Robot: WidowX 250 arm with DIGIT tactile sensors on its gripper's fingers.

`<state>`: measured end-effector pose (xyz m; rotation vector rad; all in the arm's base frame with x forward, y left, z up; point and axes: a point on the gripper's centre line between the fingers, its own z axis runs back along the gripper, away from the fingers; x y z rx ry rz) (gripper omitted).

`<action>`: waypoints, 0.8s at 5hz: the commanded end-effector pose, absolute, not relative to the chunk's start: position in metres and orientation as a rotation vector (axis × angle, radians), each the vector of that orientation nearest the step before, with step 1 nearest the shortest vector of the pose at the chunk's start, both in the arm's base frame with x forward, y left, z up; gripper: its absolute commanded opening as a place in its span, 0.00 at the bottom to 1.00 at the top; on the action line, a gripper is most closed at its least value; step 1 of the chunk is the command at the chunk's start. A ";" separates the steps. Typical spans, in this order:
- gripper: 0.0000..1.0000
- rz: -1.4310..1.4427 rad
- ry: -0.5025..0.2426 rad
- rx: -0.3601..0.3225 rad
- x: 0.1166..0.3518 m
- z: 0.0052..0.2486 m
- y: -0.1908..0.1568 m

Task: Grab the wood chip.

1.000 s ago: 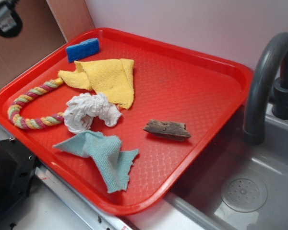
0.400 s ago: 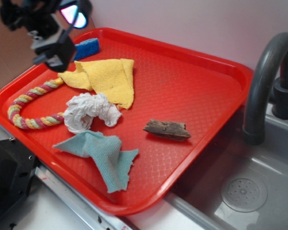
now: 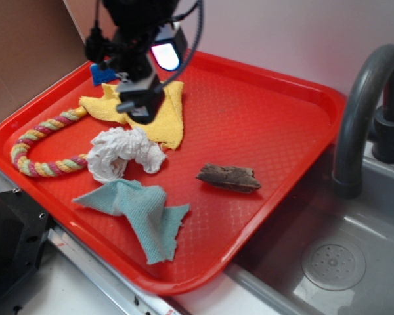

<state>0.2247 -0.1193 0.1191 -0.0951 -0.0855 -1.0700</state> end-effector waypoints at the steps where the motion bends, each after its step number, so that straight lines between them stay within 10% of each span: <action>1: 1.00 -1.187 -0.071 -0.104 0.227 0.095 -0.152; 4: 1.00 -1.246 0.071 0.038 0.218 0.039 -0.167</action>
